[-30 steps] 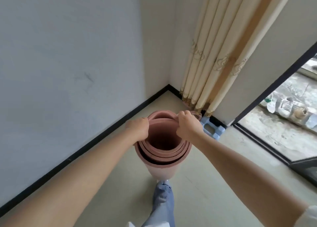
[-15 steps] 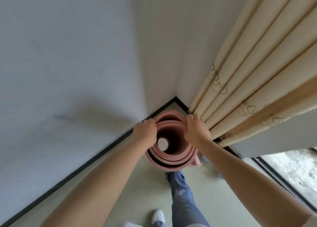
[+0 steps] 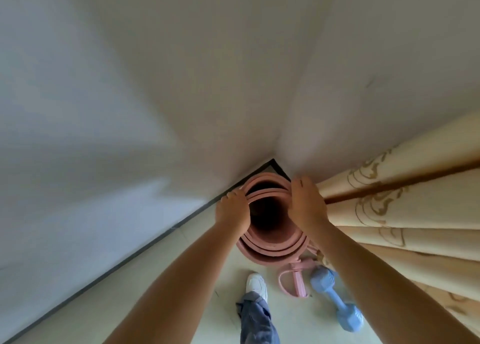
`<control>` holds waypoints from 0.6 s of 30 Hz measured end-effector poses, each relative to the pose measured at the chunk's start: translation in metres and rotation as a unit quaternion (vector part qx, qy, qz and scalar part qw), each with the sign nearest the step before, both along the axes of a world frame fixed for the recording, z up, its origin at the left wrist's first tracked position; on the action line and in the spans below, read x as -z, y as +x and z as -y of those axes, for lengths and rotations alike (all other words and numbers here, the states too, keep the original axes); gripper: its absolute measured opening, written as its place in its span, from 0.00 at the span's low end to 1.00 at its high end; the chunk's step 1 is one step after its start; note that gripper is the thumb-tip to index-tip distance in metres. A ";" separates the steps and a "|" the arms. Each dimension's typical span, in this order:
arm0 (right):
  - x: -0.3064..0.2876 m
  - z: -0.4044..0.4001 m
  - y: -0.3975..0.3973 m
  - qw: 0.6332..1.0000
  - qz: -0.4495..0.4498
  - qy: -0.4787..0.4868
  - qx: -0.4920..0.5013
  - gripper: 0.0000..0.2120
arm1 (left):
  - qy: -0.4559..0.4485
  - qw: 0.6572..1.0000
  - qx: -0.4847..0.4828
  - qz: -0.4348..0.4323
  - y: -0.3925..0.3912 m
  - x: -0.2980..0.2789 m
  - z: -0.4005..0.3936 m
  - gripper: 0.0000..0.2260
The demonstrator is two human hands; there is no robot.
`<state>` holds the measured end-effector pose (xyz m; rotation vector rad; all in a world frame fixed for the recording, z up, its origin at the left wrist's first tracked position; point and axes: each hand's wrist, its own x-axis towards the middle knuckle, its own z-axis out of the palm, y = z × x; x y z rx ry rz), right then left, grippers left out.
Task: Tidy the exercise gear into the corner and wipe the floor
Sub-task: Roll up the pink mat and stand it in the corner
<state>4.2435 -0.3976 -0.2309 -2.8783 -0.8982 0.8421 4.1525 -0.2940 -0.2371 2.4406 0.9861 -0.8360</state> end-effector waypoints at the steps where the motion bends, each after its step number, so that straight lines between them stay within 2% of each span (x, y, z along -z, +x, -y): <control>1: 0.008 -0.004 0.008 1.000 0.004 -0.005 -0.005 0.20 | -0.008 1.000 -0.015 -0.001 0.008 0.007 -0.003 0.19; 5: 0.028 -0.020 0.028 0.999 0.020 -0.020 -0.017 0.22 | -0.034 0.996 -0.077 0.016 0.028 0.023 -0.013 0.18; 8: 0.031 -0.026 0.032 0.999 0.024 -0.027 -0.010 0.29 | -0.065 0.993 -0.087 0.037 0.033 0.020 -0.021 0.21; 11: 0.027 -0.030 0.027 0.997 0.047 -0.050 -0.029 0.35 | -0.051 0.994 -0.082 0.057 0.020 0.007 -0.028 0.19; 13: 0.018 -0.034 0.016 0.994 0.064 -0.056 -0.069 0.33 | -0.029 0.995 -0.069 0.063 0.000 -0.003 -0.030 0.18; 18: -0.024 -0.047 -0.048 0.985 0.040 -0.040 -0.165 0.21 | 0.053 0.997 -0.042 0.044 -0.076 -0.039 -0.034 0.15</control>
